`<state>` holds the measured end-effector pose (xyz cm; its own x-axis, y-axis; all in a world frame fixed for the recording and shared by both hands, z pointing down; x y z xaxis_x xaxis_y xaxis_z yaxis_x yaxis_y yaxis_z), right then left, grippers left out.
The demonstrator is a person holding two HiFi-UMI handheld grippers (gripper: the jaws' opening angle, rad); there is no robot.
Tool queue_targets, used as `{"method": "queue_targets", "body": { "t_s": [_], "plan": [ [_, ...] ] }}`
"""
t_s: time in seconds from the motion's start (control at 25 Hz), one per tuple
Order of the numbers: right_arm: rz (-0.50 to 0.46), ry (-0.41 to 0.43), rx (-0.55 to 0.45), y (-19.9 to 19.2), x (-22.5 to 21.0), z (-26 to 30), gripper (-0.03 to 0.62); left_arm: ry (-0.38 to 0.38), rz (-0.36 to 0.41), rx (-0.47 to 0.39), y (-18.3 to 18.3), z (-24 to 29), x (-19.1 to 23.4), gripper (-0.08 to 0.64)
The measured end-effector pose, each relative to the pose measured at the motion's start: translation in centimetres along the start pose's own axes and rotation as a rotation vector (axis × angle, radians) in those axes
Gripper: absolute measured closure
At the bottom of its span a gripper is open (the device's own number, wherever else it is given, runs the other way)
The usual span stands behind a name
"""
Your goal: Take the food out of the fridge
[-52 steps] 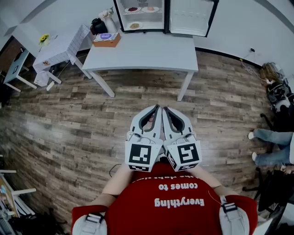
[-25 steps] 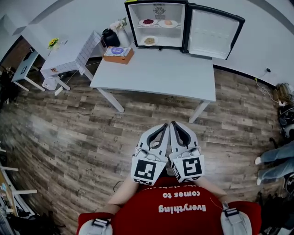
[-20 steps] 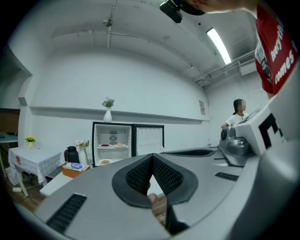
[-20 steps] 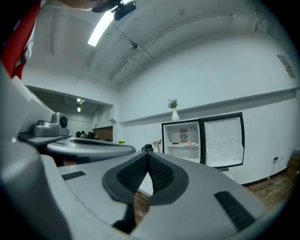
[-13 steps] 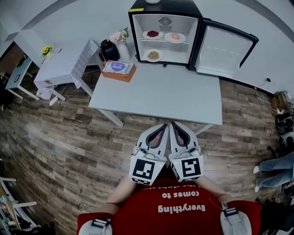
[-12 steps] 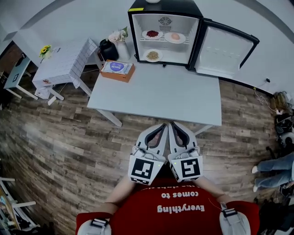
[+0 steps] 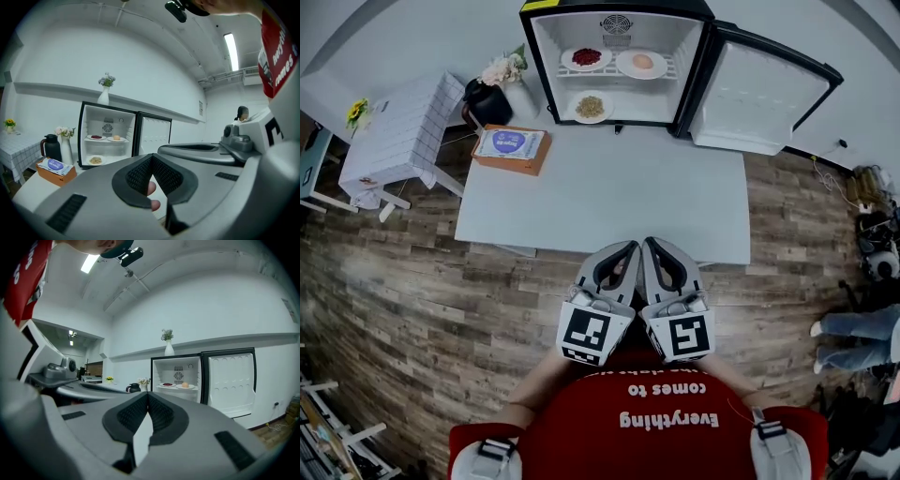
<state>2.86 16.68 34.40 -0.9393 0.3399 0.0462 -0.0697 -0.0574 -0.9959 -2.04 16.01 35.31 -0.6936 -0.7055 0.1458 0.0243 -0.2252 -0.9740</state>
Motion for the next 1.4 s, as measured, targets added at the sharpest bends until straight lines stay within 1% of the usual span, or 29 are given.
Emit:
{"method": "queue_targets", "body": {
  "t_s": [0.08,0.2,0.24,0.28,0.4,0.44,0.48,0.52,0.56,0.68,0.72,0.76,0.88,1.0,1.12,1.24,1.4],
  "plan": [
    [0.006,0.0,0.0,-0.4,-1.4,2.2,0.578,-0.007,-0.073,0.007,0.2,2.0,1.5,0.554],
    [-0.021,0.006,-0.006,-0.5,-4.1,6.0,0.578,-0.038,-0.24,0.02,1.2,5.6,4.1,0.554],
    [-0.027,0.012,-0.011,-0.3,-4.9,7.2,0.578,-0.049,-0.275,0.021,1.6,6.7,4.9,0.554],
    [-0.029,0.018,-0.014,-0.1,-5.6,8.5,0.578,-0.053,-0.289,0.023,1.9,7.8,5.8,0.554],
    [-0.018,0.02,-0.012,0.2,-7.5,11.6,0.578,-0.019,-0.274,0.028,2.4,10.9,8.5,0.554],
    [-0.012,0.02,-0.009,0.1,-8.1,12.4,0.578,-0.004,-0.286,0.024,2.4,11.9,9.5,0.554],
    [-0.008,0.023,-0.003,-0.1,-8.6,13.1,0.578,0.003,-0.324,0.019,2.3,12.8,10.5,0.554],
    [-0.007,0.032,0.001,-0.5,-9.1,13.8,0.578,0.001,-0.394,0.015,2.0,13.7,11.5,0.554],
    [-0.007,0.042,0.004,-0.9,-9.5,14.5,0.578,-0.011,-0.5,0.011,1.6,14.6,12.7,0.554],
    [-0.004,0.056,0.02,-1.9,-10.8,16.6,0.578,-0.076,-0.92,-0.034,0.0,17.3,16.6,0.554],
    [-0.006,0.059,0.027,-2.2,-11.2,17.2,0.578,-0.081,-1.033,-0.061,-0.6,18.1,18.0,0.551],
    [-0.009,0.06,0.036,-2.5,-11.5,17.7,0.578,-0.069,-1.105,-0.084,-1.2,18.7,19.3,0.551],
    [-0.008,0.056,0.056,-3.1,-12.4,18.8,0.578,0.008,-1.187,-0.107,-3.5,20.2,22.8,0.549],
    [0.001,0.054,0.086,-4.1,-13.1,19.5,0.578,0.053,-1.288,-0.108,-6.1,21.9,25.4,0.549],
    [0.008,0.047,0.124,-5.3,-14.2,20.6,0.578,0.089,-1.337,-0.096,-8.3,24.1,27.9,0.543],
    [0.015,0.04,0.161,-6.6,-15.0,21.3,0.578,0.116,-1.389,-0.091,-10.8,26.5,30.4,0.502],
    [0.015,0.051,0.212,-8.4,-15.7,22.1,0.578,0.182,-1.42,-0.071,-13.5,29.3,33.4,0.494]
  ]
}}
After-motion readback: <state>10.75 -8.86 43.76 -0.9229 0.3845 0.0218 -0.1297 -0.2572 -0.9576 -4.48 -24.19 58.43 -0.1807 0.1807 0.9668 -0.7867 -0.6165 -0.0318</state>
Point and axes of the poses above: the fingertips, and each gripper's own axes: z forward along the fingers, x to its left, y out of its top, the point moved 3 cm from there along -z, backward along the fingers, and after that the axes turned 3 degrees about -z, right-handed, at the moved point
